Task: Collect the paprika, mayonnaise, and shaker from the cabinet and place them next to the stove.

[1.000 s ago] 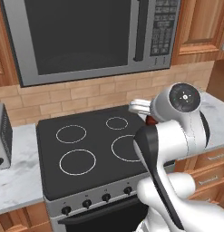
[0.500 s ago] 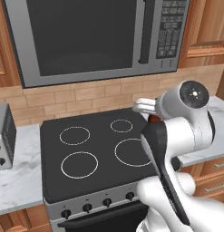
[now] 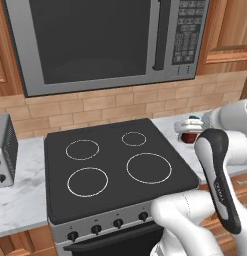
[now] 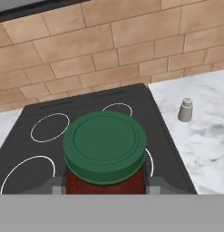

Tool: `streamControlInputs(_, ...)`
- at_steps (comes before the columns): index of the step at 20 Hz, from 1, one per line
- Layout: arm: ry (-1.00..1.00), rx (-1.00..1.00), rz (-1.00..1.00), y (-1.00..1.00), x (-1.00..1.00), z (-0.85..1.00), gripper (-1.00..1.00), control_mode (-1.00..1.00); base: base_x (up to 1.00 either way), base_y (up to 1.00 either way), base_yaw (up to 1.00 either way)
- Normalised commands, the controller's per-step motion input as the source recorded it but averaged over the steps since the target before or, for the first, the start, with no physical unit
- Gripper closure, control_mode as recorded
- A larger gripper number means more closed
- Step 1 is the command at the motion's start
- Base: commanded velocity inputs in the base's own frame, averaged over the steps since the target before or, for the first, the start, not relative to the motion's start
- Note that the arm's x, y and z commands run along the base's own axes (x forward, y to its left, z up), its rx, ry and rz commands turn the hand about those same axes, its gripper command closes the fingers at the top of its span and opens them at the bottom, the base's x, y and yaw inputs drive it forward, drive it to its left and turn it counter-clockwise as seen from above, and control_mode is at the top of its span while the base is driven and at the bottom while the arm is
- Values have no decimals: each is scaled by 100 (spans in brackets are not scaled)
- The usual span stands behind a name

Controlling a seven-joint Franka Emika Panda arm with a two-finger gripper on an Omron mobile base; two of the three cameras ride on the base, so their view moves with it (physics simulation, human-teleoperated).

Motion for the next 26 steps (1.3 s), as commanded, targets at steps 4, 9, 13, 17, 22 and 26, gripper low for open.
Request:
streamControlInputs(4, 6, 0, 12, -74, 27, -47, 100, -100, 0, 0, 0)
streamControlInputs(9, 5, 0, 12, -73, 35, -43, 100, -100, 0, 0, 0)
streamControlInputs(13, 5, 0, 13, -61, 42, -52, 100, -100, 0, 0, 0)
streamControlInputs(17, 0, -3, 13, -46, 28, -64, 100, -100, 0, 0, 0)
streamControlInputs(22, 0, -6, 14, -27, 42, -41, 100, -100, 0, 0, 0)
streamControlInputs(26, 0, -3, 13, -19, 52, -34, 100, -100, 0, 0, 0)
